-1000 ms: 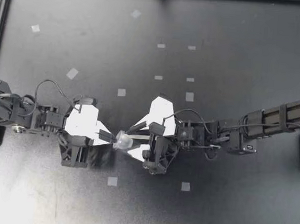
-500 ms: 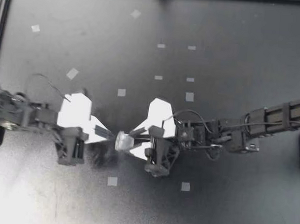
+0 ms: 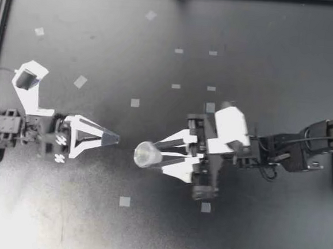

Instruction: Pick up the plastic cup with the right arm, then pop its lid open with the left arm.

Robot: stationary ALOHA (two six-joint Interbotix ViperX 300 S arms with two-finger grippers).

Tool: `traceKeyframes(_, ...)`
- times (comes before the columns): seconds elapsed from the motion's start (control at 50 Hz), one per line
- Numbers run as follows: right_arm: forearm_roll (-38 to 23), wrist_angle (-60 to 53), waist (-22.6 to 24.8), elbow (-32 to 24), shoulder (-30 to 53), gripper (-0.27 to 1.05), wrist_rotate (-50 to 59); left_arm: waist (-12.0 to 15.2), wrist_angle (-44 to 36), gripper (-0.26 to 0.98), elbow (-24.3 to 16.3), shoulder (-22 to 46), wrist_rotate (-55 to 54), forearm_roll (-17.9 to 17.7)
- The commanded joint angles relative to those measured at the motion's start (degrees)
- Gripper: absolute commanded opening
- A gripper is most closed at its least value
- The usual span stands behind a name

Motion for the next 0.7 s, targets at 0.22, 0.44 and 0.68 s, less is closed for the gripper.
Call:
traceKeyframes(0.22,0.44,-15.47,-0.44,-0.18,-0.53,0.3,-2.99,-2.55,-5.54,-0.09,-8.88,8.26,-24.26,1.67)
traceKeyframes(0.44,-0.88,-15.64,-0.44,0.88,0.09,0.3,-2.99,-2.55,-6.77,0.02,-7.47,6.5,-24.17,3.6)
traceKeyframes(0.68,-1.93,-15.64,-0.44,0.62,-0.44,0.3,-2.99,-2.46,-5.19,0.51,-6.15,7.12,-23.47,1.32)
